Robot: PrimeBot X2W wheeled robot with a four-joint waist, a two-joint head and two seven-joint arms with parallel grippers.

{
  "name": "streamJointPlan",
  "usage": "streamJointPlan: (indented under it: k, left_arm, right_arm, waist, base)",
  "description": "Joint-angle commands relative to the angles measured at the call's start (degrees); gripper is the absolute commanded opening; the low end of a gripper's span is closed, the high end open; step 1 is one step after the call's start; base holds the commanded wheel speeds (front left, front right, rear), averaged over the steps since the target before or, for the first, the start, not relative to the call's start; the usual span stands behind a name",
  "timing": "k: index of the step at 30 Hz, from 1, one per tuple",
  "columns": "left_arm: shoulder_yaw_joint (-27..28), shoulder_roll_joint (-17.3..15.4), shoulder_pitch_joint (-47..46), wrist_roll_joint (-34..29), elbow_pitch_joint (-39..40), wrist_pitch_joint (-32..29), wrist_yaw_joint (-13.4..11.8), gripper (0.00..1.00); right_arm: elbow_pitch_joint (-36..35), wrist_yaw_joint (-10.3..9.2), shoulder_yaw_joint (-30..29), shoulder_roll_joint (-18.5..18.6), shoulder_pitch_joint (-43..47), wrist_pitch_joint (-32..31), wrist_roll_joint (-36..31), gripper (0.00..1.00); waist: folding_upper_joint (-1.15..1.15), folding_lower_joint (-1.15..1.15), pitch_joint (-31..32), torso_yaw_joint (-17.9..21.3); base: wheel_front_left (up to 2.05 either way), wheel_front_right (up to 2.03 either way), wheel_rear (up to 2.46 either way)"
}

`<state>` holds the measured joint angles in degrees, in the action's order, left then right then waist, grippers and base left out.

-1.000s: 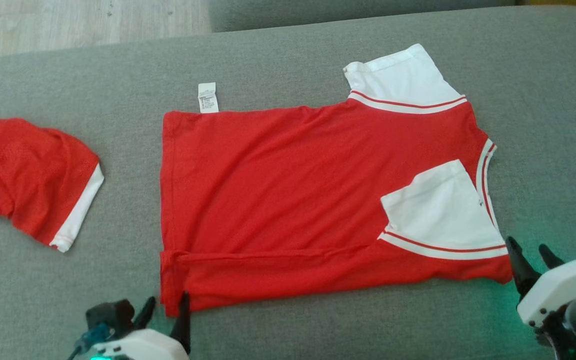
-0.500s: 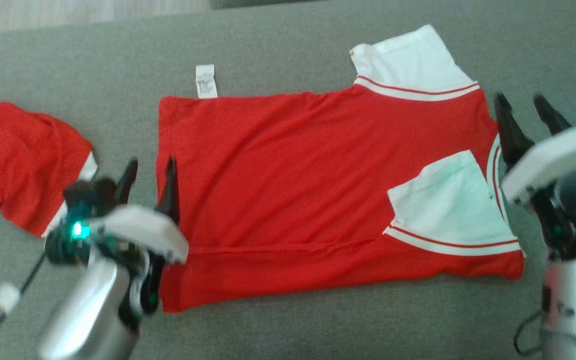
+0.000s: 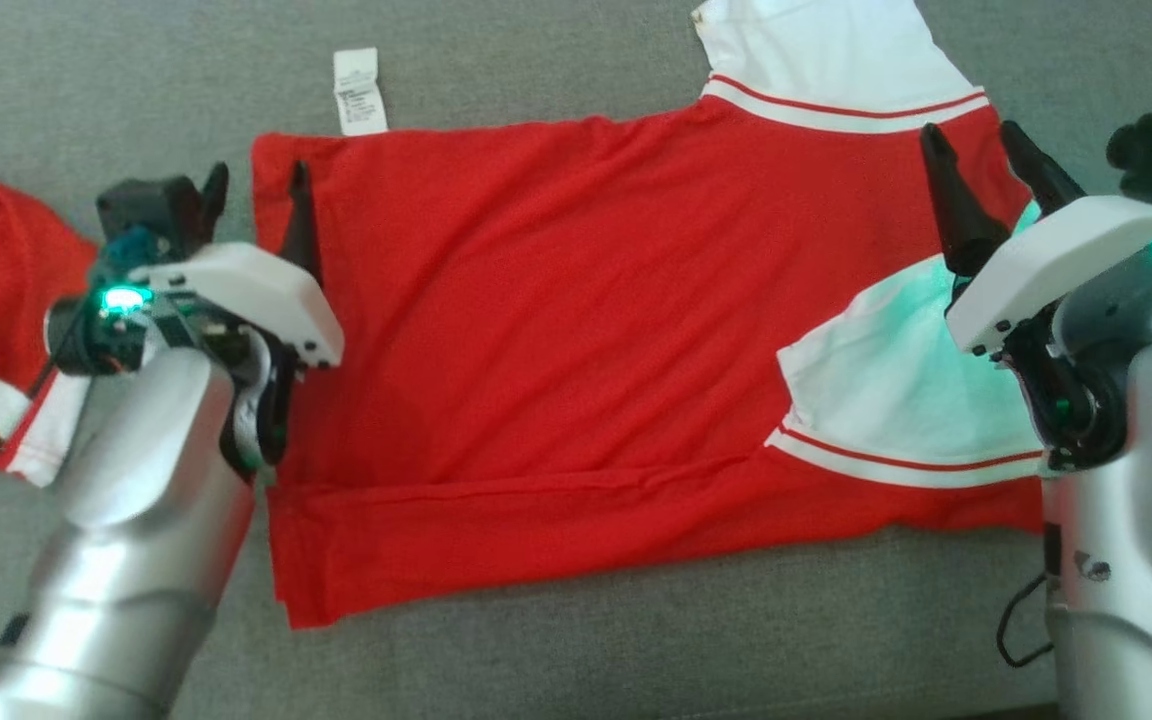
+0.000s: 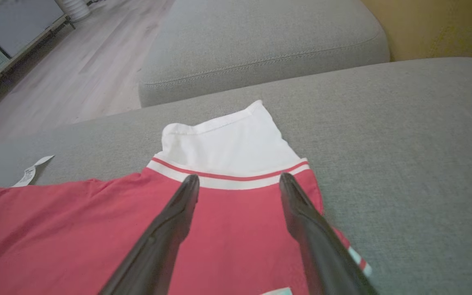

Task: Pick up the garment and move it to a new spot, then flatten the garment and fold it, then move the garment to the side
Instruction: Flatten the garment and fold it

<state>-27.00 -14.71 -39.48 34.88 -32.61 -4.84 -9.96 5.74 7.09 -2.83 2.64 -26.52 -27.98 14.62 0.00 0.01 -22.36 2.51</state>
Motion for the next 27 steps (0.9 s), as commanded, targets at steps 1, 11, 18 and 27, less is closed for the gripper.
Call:
streamJointPlan:
  k: [1,11,18,27]
  left_arm:
    - [1.9,-1.4,-2.9,-0.6,0.8,0.8,0.5,1.0]
    - [1.8,0.1,-7.1,-0.1,-7.8,-0.1,-0.2,0.0]
    - [1.4,1.3,-7.8,0.4,-8.0,1.7,1.2,0.0]
    - [-1.1,4.2,-9.0,-0.4,-4.3,5.1,3.5,0.0]
  right_arm:
    - [-2.3,0.4,1.1,0.2,-2.4,0.5,0.2,1.0]
    - [-3.1,0.4,0.3,0.2,-2.7,1.3,-0.1,1.0]
    - [-1.9,0.4,-0.1,0.2,-8.4,-2.1,-1.2,1.0]
    - [13.5,0.4,-4.2,3.6,-26.7,-5.8,-5.7,1.0]
  waist:
    - [0.0,-0.01,-0.7,0.6]
    - [0.0,-0.01,-2.8,1.6]
    - [0.0,-0.01,-4.8,0.1]
    - [0.0,-0.01,-10.0,-5.5]
  base:
    - [0.0,0.0,0.0]
    - [0.0,0.0,0.0]
    - [0.0,0.0,0.0]
    - [0.0,0.0,0.0]
